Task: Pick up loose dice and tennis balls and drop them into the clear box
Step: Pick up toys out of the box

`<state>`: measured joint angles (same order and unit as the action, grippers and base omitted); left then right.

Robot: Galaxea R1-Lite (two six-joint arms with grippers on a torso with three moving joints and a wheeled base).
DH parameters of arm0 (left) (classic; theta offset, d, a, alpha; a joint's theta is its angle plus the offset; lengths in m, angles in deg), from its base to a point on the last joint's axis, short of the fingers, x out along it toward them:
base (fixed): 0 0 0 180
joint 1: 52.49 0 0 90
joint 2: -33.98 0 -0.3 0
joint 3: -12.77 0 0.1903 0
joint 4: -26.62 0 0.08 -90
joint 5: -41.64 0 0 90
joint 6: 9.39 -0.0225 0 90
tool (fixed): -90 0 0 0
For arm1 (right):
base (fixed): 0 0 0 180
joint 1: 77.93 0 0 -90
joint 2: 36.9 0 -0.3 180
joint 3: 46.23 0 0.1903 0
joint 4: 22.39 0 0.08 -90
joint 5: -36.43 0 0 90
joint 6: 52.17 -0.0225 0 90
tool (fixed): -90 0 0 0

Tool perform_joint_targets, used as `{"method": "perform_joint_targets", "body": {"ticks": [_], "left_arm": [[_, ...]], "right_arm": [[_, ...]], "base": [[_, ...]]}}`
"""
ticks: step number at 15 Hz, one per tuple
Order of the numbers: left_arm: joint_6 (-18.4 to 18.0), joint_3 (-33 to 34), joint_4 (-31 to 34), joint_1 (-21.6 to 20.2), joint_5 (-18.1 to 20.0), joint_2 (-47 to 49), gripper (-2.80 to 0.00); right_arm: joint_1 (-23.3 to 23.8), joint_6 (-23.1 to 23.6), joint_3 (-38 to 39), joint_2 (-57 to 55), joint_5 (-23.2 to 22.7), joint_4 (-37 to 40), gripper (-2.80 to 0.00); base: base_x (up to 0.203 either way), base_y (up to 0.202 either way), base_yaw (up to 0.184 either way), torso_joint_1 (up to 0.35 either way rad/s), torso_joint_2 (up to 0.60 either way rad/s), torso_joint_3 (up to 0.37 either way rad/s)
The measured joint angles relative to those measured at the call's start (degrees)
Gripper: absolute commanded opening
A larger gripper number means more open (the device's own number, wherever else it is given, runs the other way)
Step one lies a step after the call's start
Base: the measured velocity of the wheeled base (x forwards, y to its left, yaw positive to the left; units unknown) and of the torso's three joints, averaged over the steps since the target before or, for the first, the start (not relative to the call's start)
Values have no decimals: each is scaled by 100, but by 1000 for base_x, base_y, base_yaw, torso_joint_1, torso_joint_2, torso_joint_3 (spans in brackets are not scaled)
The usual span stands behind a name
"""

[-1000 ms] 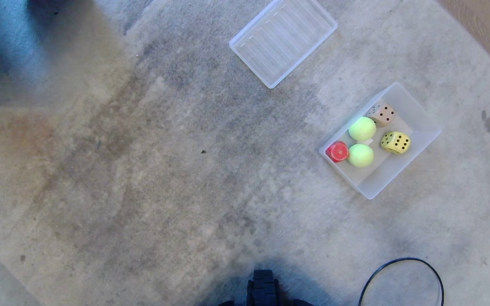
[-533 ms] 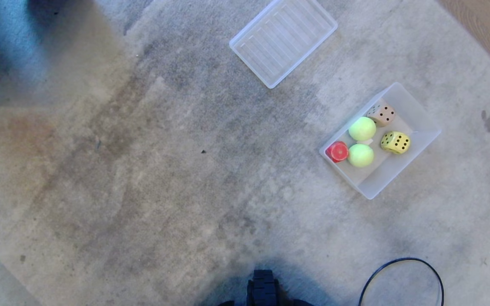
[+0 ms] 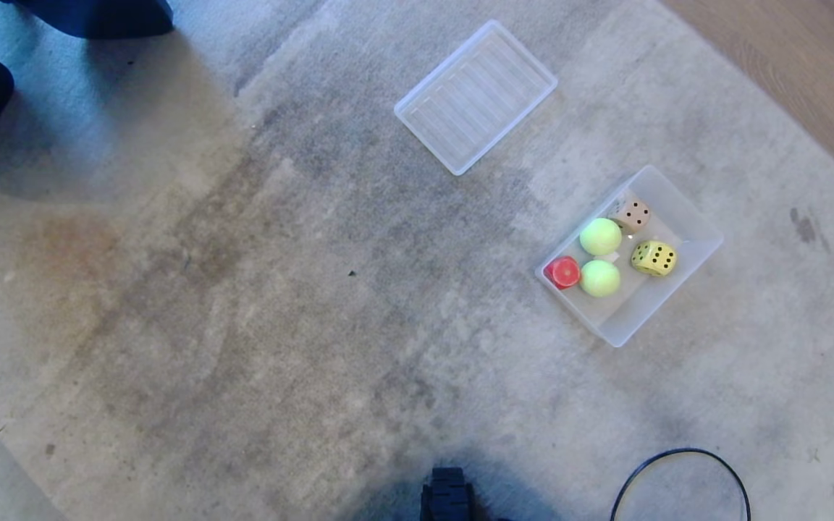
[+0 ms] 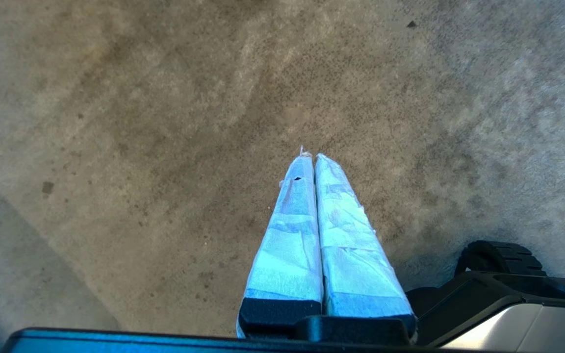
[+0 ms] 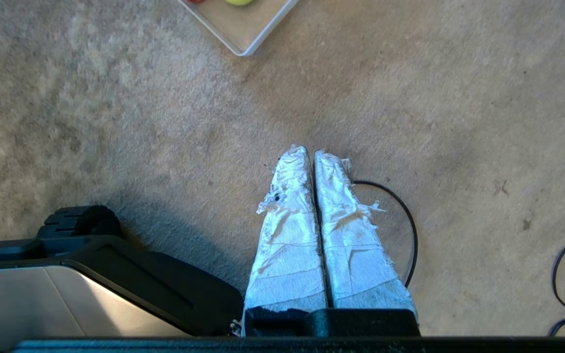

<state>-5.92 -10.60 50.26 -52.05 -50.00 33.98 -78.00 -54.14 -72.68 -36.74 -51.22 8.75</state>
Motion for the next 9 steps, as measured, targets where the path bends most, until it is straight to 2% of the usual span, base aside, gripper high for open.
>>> {"method": "perform_joint_targets", "body": {"ticks": [9], "left_arm": [[-9, 0, 2, 2, -10, 0, -280]], "right_arm": [[0, 2, 1, 0, 0, 1, -280]], "base": [[0, 0, 0, 2, 2, 204]]}}
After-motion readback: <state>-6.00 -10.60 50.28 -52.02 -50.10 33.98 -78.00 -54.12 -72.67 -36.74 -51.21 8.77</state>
